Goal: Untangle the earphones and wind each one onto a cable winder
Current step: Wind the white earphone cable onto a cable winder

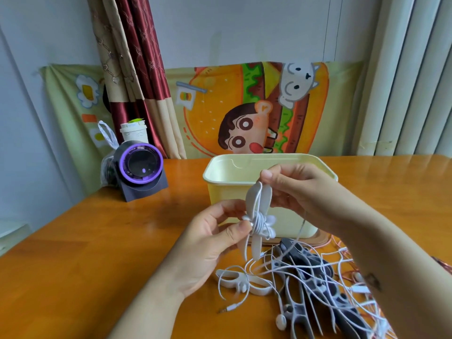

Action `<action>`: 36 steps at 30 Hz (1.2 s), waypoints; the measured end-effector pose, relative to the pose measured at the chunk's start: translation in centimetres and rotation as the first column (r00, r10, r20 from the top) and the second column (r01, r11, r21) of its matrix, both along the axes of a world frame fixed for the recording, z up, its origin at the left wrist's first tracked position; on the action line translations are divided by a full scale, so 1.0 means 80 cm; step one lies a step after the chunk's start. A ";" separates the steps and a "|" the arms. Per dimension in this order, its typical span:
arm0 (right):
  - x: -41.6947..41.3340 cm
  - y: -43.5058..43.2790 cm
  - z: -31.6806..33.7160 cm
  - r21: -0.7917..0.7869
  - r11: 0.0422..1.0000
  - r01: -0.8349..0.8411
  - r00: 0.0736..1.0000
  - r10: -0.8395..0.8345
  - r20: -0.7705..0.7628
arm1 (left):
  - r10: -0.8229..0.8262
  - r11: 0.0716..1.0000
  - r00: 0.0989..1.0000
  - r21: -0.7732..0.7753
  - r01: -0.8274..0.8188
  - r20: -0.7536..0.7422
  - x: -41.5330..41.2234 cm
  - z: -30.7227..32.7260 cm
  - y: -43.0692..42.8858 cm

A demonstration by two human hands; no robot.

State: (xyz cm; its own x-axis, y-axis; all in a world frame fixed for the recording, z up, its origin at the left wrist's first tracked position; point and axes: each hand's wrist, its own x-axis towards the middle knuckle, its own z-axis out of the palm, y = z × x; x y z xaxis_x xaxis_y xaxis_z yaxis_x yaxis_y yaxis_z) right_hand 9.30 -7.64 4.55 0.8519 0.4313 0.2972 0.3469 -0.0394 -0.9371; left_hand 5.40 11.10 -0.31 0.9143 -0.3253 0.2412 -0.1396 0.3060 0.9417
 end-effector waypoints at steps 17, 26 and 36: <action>-0.014 0.052 -0.030 -0.306 0.928 0.210 0.976 -0.181 0.123 | 0.151 0.866 0.958 -0.434 -0.248 -0.244 0.016 0.004 0.001; -0.022 0.038 -0.016 -0.656 0.704 0.272 0.939 -0.043 0.342 | 0.314 0.834 0.901 -0.366 -0.412 -0.299 0.022 -0.002 0.011; -0.029 0.040 -0.007 -0.718 0.566 0.406 0.879 -0.027 0.476 | 0.187 0.818 0.882 -0.430 -0.384 -0.432 0.027 -0.004 0.010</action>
